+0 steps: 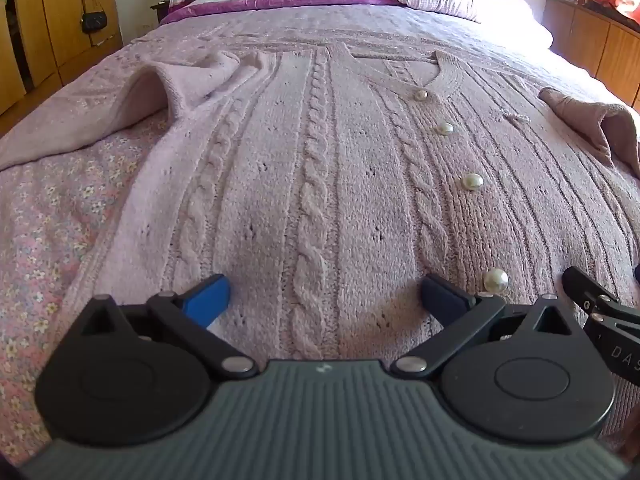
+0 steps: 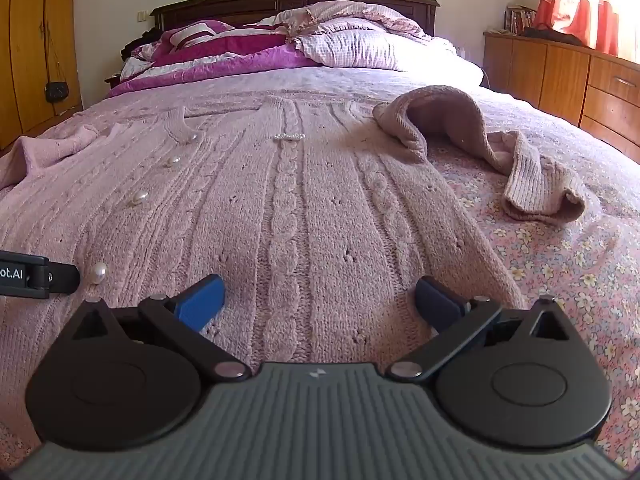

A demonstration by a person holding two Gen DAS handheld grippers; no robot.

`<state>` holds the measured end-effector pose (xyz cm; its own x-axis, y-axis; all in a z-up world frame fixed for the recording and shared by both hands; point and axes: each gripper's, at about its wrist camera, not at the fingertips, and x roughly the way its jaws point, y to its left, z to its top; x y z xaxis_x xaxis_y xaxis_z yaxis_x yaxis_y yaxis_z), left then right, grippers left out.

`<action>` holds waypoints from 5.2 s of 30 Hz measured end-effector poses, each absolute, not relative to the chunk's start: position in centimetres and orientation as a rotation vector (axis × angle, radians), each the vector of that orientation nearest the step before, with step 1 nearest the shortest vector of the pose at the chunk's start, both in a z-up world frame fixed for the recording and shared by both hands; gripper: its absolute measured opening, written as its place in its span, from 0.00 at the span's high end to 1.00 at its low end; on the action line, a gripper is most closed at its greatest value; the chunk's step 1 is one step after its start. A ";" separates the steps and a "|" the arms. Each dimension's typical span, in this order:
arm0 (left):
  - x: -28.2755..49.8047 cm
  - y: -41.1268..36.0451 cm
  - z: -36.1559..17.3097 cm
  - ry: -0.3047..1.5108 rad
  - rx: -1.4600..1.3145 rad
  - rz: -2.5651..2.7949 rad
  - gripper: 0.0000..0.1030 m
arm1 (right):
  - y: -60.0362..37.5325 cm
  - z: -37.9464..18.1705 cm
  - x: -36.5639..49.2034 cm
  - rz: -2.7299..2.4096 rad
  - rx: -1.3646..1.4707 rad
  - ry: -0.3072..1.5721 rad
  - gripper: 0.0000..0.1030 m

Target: Fold small clothes

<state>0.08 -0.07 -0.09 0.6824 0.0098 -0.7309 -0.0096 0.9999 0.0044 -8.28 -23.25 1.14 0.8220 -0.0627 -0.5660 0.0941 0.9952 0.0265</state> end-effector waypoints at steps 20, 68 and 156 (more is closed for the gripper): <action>-0.6 -0.2 -0.1 0.773 0.006 0.010 0.00 | -23.1 0.9 -8.6 -0.093 0.054 0.588 0.00; -0.6 -0.2 -0.2 0.764 0.023 -0.001 0.00 | -24.0 1.5 -8.3 -0.068 0.093 0.610 0.00; 3.1 1.3 4.0 0.719 0.037 -0.081 0.00 | -47.5 17.8 0.4 -0.194 0.718 0.365 0.91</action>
<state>3.06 1.27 4.03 0.7492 -0.0618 -0.6594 0.0873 0.9962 0.0059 0.42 -47.46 17.77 0.9194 -0.0490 -0.3903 0.2964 0.7387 0.6054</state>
